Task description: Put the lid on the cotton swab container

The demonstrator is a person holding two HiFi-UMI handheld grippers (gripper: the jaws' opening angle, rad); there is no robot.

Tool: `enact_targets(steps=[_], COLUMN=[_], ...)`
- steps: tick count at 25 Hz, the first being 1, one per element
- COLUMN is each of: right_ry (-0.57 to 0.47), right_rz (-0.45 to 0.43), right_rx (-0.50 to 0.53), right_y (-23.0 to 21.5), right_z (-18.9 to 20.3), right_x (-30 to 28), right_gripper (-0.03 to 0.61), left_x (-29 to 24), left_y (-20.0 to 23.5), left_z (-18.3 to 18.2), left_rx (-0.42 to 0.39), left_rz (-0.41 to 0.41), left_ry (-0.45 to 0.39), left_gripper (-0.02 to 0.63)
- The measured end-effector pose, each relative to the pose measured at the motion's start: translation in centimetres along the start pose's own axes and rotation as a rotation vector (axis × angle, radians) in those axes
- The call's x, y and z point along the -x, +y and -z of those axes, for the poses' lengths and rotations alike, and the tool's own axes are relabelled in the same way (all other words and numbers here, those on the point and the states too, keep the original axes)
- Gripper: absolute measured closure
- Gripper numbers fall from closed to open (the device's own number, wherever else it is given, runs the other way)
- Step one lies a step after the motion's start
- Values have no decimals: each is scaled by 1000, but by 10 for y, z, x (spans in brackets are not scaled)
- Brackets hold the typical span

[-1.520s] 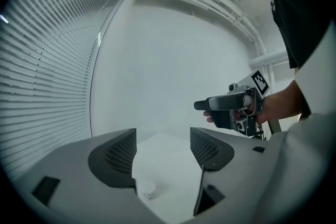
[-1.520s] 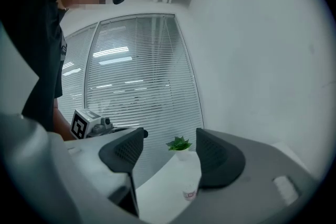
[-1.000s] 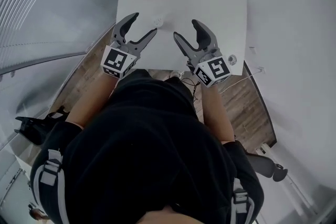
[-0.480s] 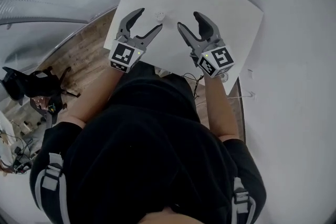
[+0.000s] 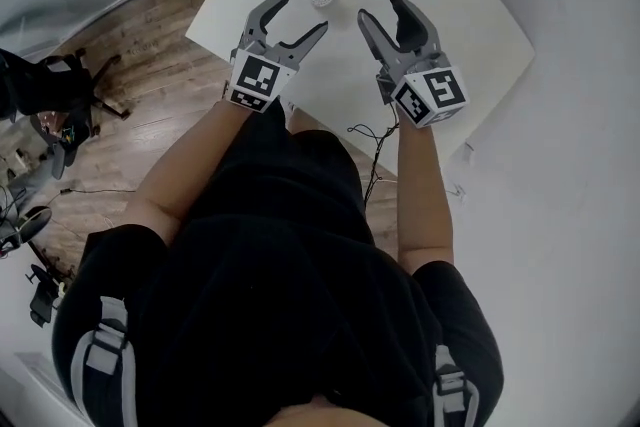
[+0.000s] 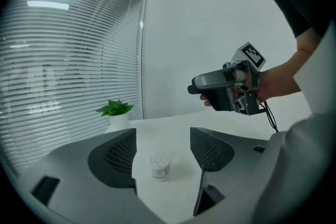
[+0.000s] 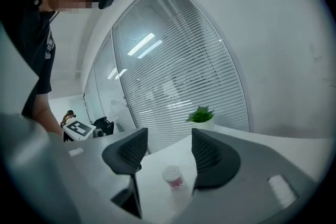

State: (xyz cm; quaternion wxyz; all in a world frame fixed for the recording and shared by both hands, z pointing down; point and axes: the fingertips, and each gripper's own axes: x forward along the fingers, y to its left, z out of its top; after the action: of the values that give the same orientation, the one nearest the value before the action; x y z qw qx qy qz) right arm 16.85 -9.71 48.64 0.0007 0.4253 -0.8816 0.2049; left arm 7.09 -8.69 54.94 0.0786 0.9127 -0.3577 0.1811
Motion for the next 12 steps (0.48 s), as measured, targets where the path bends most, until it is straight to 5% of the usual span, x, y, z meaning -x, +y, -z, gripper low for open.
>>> enact_targets(steps=[12], right_ry=[29], right_rz=[-10], right_rx=[-54], right_y=[-44], right_z=[57], right_x=[-24], right_gripper=[321], left_x=[-53], left_y=[9], left_z=[72], left_rx=[76], left_rz=[-85], left_ry=[38], left_gripper=[302])
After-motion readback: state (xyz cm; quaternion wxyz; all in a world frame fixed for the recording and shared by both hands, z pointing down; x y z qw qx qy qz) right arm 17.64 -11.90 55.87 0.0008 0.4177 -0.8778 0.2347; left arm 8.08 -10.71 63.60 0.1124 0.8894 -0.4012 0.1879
